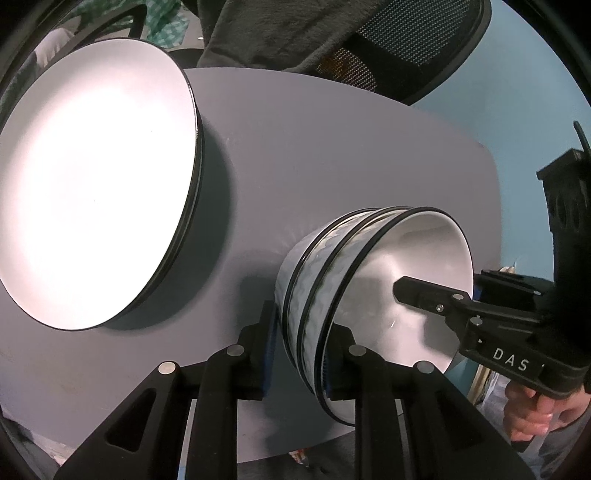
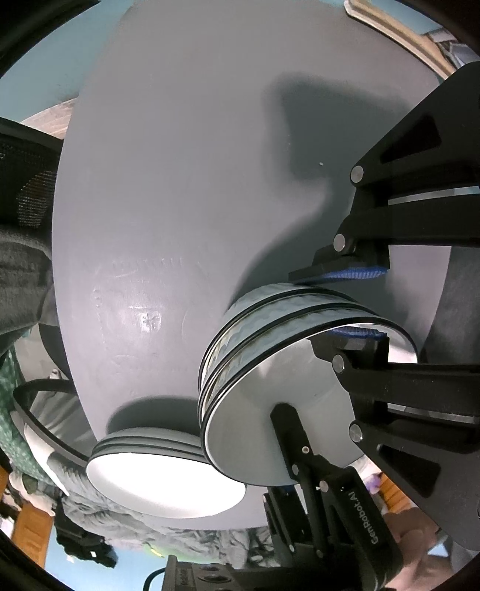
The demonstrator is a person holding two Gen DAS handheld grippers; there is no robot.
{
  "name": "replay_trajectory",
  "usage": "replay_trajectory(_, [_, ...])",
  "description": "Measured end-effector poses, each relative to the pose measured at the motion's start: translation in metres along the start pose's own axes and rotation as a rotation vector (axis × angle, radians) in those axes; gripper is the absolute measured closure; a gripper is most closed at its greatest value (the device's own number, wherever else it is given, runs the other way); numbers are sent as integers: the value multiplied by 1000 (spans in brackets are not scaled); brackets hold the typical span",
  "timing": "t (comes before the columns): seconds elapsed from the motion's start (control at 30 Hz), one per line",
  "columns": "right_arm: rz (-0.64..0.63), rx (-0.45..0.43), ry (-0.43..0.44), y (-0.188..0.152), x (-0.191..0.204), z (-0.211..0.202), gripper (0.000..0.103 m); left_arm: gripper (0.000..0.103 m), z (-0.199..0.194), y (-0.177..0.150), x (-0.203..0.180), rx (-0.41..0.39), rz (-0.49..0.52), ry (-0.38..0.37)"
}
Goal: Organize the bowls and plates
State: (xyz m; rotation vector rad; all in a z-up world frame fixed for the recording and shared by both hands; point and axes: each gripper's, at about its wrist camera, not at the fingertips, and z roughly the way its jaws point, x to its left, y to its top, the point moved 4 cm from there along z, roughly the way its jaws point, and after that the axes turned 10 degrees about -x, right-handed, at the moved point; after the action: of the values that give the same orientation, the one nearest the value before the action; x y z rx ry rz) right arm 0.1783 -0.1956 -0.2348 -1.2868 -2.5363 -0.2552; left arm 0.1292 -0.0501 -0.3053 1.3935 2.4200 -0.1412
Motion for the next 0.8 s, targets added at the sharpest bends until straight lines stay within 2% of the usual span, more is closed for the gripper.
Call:
replay_trajectory(0.2, [46, -22, 19, -6, -4, -3, 84, 86, -7, -7, 2, -21, 3, 42])
replay_trajectory(0.53, [-1, -14, -19, -11, 21, -6, 85, 86, -13, -19, 15, 4, -41, 63])
replay_trajectory(0.8, [-15, -28, 14, 0, 44, -17, 85, 86, -45, -15, 32, -35, -76, 59])
